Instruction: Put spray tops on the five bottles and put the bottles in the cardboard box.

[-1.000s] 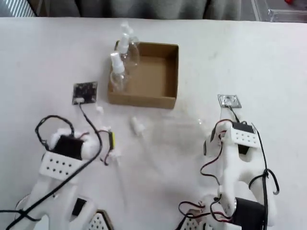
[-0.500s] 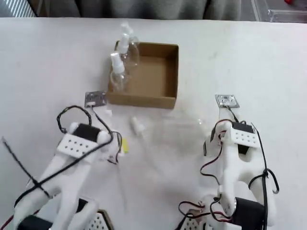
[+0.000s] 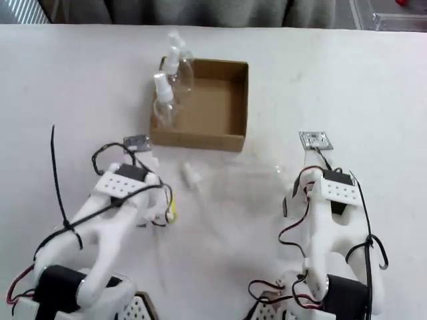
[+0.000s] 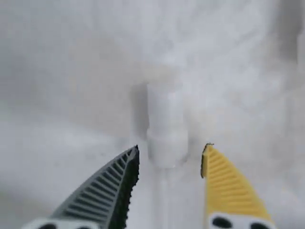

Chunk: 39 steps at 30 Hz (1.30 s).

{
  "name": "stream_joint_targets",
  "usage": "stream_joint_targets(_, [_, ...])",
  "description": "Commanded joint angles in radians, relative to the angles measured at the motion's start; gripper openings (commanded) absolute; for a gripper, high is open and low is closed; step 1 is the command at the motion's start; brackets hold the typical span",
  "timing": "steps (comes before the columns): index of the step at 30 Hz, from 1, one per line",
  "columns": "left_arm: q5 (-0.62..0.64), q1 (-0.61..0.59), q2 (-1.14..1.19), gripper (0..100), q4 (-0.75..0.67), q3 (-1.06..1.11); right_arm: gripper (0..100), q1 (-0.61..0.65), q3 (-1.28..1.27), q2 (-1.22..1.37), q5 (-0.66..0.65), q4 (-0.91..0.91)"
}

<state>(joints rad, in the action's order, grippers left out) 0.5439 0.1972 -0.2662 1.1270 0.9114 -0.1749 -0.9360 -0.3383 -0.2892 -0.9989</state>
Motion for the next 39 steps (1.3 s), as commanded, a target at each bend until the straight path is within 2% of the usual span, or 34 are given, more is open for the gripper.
stream_joint_targets(1, [0.012, 0.013, 0.058, 21, -0.029, -0.081, 1.5, 0.013, 0.003, -0.019, -0.014, 0.013])
stream_joint_targets(7, [0.06, 0.021, 0.091, 20, -0.031, -0.109, 1.5, 0.013, 0.003, -0.019, -0.014, 0.013])
stream_joint_targets(9, [0.06, 0.021, 0.094, 12, -0.032, -0.109, 1.5, 0.013, 0.003, -0.019, -0.014, 0.013])
stream_joint_targets(11, [0.055, 0.019, 0.094, 1, -0.06, -0.107, 1.5, 0.013, 0.003, -0.019, -0.014, 0.022])
stream_joint_targets(13, [0.014, 0.021, 0.094, 5, -0.064, -0.107, 1.5, 0.013, 0.003, -0.019, -0.014, 0.031])
stream_joint_targets(16, [-0.017, 0.021, 0.09, 2, -0.057, -0.115, 1.5, 0.013, 0.003, -0.019, -0.014, 0.031])
stream_joint_targets(20, [-0.064, 0.021, 0.088, 2, 0.041, -0.198, 1.5, 0.013, 0.003, -0.019, -0.015, 0.031])
stream_joint_targets(25, [-0.299, 0.021, 0.088, 2, 0.259, -0.411, 1.5, 0.013, 0.003, -0.019, -0.015, 0.031])
stream_joint_targets(29, [-0.46, 0.021, 0.087, 2, 0.353, -0.543, 1.5, 0.004, 0.005, -0.03, -0.015, 0.028])
stream_joint_targets(33, [-0.47, 0.015, 0.039, 2, 0.361, -0.574, 1.5, 0.002, 0.003, -0.077, -0.015, 0.025])
stream_joint_targets(39, [-0.468, 0.013, -0.245, 2, 0.311, -0.473, 1.5, -0.022, -0.011, -0.338, -0.006, -0.005])
